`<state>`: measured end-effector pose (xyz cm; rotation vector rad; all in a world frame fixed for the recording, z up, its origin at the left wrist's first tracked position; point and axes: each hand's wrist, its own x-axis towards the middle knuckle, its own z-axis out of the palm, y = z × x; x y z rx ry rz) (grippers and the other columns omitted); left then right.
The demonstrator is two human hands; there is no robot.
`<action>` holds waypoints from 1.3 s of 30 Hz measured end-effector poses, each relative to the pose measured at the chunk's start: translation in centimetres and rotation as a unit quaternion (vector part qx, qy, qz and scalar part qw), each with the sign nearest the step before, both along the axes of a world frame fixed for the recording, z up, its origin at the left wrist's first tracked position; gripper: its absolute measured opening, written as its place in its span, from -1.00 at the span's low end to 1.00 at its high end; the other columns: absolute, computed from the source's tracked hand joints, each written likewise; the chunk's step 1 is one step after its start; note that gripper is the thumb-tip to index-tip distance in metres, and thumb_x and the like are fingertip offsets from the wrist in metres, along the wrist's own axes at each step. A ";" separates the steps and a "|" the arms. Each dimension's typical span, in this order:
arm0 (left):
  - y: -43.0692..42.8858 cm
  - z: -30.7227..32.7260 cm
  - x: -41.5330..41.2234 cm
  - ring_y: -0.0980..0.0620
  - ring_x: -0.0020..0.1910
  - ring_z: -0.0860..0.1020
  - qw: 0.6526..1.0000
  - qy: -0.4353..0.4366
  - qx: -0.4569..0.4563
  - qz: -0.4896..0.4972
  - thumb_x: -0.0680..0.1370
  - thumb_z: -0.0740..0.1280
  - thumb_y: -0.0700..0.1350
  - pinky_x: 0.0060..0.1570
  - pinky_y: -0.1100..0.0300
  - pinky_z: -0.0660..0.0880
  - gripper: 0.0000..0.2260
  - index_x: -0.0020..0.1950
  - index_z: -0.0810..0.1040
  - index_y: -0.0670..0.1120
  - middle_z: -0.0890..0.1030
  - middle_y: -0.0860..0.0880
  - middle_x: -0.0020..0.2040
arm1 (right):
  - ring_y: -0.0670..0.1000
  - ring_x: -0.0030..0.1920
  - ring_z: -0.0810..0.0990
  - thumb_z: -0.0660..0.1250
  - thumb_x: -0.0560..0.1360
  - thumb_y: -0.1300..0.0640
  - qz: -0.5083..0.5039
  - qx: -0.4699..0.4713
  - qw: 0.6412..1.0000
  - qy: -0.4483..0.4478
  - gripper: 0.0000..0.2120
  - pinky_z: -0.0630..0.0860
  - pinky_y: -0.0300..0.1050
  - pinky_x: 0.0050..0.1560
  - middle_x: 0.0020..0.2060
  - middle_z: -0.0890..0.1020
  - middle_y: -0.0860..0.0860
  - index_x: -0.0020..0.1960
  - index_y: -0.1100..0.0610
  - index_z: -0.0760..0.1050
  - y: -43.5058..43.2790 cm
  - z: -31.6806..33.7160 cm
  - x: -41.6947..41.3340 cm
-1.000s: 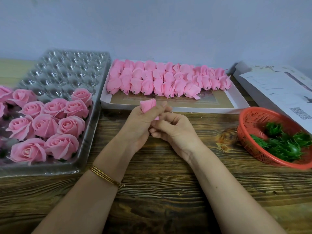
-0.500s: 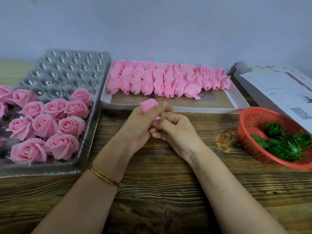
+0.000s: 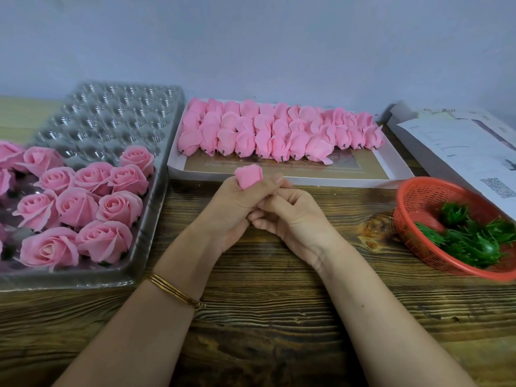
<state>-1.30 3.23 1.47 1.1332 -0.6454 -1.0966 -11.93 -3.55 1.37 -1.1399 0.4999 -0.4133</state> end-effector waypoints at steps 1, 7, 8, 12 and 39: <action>0.1 0.1 0.0 -0.17 -0.05 0.38 1.000 -0.004 -0.001 0.001 0.39 0.44 0.03 -0.05 -0.02 0.36 -0.71 -0.06 0.70 -0.17 0.52 -0.26 -0.08 | -0.07 -0.35 0.60 0.32 0.53 0.37 0.003 0.012 1.000 0.002 -0.72 0.60 -0.30 -0.24 -0.40 0.63 0.07 -0.31 0.19 0.64 -0.1 0.0 0.0; -0.1 -0.8 -0.1 0.08 -0.18 0.68 0.989 -0.124 -0.019 0.073 0.51 0.45 -0.12 -0.19 0.26 0.58 -0.88 -0.06 0.69 -0.16 0.72 -0.04 -0.19 | -0.01 -0.25 0.61 0.31 0.35 0.13 -0.005 0.087 0.996 0.002 -0.72 0.59 -0.15 -0.13 -0.25 0.62 0.08 0.01 0.20 0.60 -0.3 0.7 -0.3; 0.0 -1.0 0.0 0.12 -0.20 0.68 0.983 -0.162 -0.021 0.078 0.52 0.45 -0.15 -0.22 0.31 0.56 -0.94 -0.08 0.69 -0.12 0.72 0.00 -0.21 | -0.02 -0.25 0.61 0.32 0.39 0.08 -0.009 0.080 0.997 0.007 -0.73 0.58 -0.15 -0.13 -0.24 0.63 0.06 0.04 0.16 0.61 -0.4 0.6 -0.3; -0.1 -1.3 -0.2 0.18 -0.25 0.66 0.968 -0.239 -0.022 0.076 0.52 0.47 -0.19 -0.28 0.36 0.53 -0.95 -0.13 0.67 -0.06 0.70 0.06 -0.26 | -0.01 -0.20 0.62 0.35 0.41 -0.07 -0.033 0.058 0.997 0.040 -0.67 0.58 -0.08 -0.06 -0.16 0.66 0.07 0.05 0.12 0.61 -0.2 0.5 -0.1; -0.2 -0.6 -0.9 0.05 -0.20 0.67 0.960 -0.235 -0.004 0.151 0.54 0.44 -0.18 -0.16 0.18 0.63 -0.87 -0.06 0.67 -0.25 0.71 -0.12 -0.19 | 0.04 -0.09 0.67 0.24 0.29 0.22 -0.014 0.079 0.996 -0.033 -0.57 0.62 -0.01 0.05 -0.09 0.69 0.13 0.12 0.24 0.59 -0.7 -0.4 0.0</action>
